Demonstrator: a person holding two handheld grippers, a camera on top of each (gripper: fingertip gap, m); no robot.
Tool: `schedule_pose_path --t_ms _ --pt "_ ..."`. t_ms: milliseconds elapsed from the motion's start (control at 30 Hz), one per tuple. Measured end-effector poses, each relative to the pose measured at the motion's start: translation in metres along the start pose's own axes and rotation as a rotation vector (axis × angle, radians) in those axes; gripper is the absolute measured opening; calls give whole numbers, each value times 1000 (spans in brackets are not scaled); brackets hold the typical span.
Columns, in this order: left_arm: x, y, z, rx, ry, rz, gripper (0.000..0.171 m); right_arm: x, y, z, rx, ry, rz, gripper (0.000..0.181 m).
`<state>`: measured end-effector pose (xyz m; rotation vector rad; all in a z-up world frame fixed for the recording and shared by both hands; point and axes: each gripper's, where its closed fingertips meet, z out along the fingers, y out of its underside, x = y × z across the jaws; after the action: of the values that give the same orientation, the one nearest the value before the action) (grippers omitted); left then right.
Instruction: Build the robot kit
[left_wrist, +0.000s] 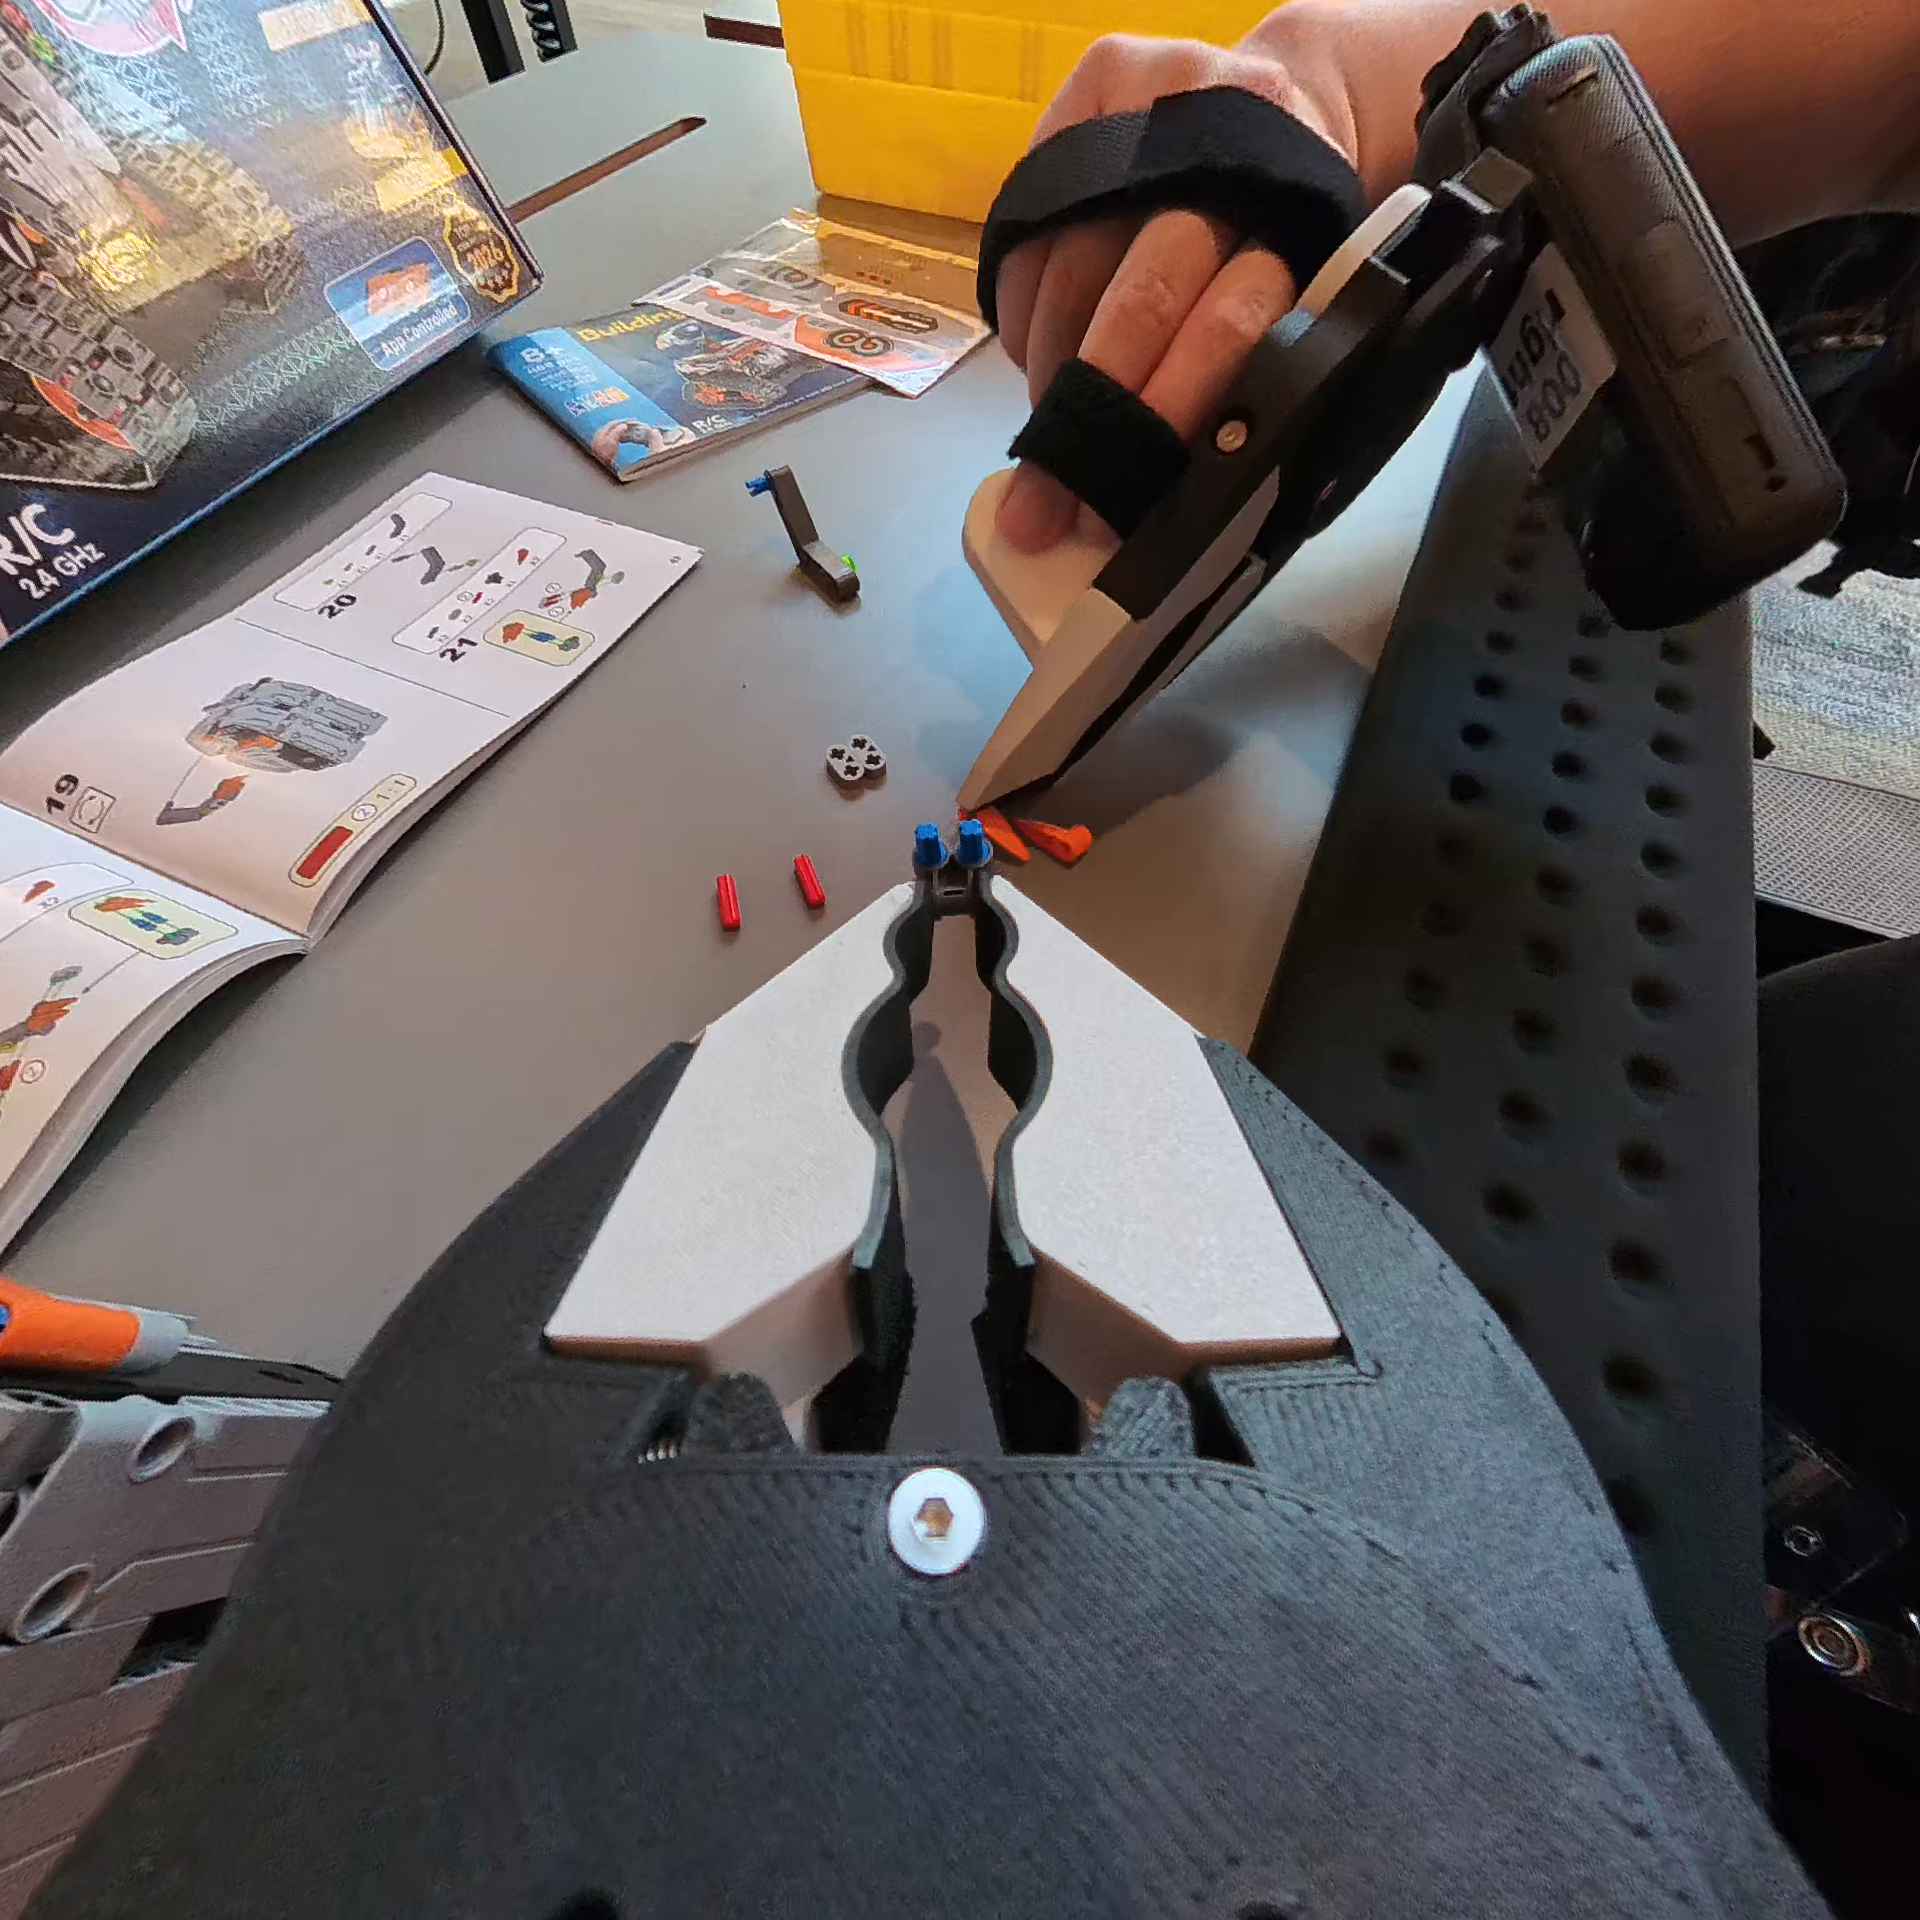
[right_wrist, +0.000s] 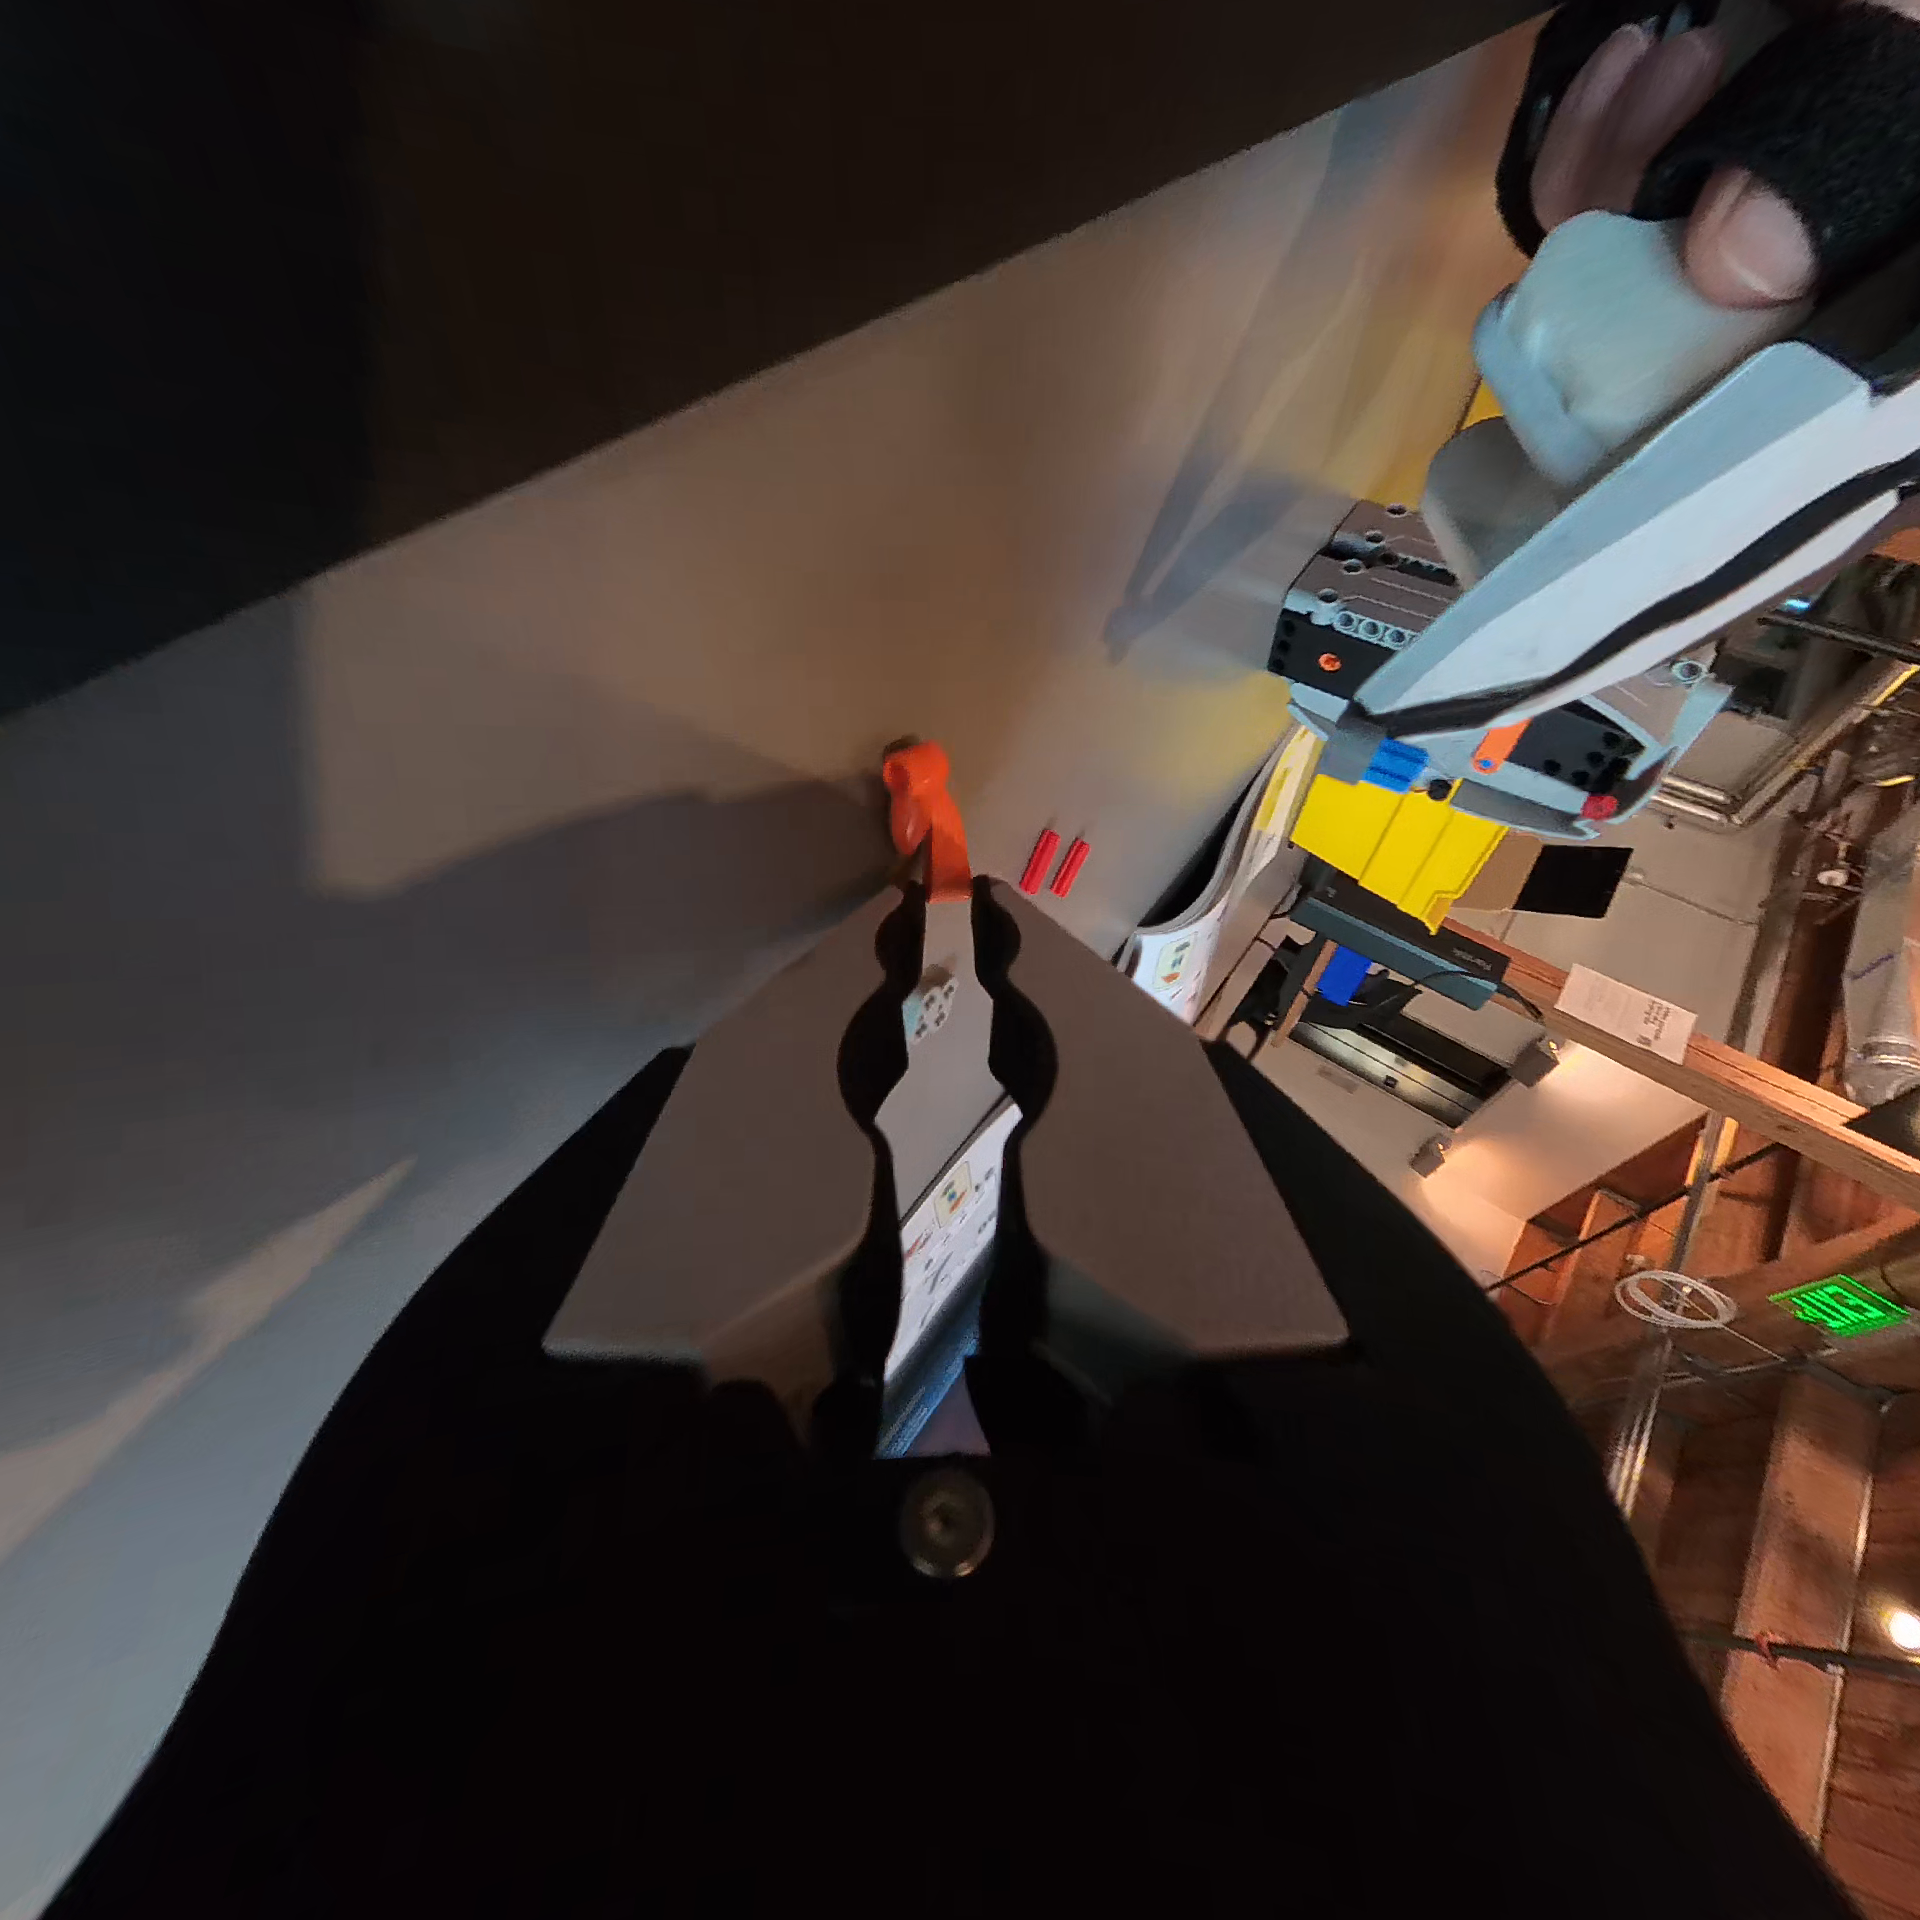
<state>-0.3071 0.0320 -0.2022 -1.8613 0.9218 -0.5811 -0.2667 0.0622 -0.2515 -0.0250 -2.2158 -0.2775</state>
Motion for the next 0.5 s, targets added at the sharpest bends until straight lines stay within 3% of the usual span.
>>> schedule_pose_path --t_ms 133,233,300,400,500 --pt "-1 0 -1 2 -6 0 6 -2 3 -6 -4 -3 12 12" --pt "0 0 -1 1 -5 2 6 -14 4 -11 -5 -26 39 0" --pt "0 0 0 -1 -5 4 6 -15 10 -14 -24 -53 155 4" --pt "0 0 0 -4 -7 8 6 -6 24 -14 -82 -132 621 3" --pt "0 0 -1 0 -15 11 6 2 31 -13 -164 -275 1443 14"
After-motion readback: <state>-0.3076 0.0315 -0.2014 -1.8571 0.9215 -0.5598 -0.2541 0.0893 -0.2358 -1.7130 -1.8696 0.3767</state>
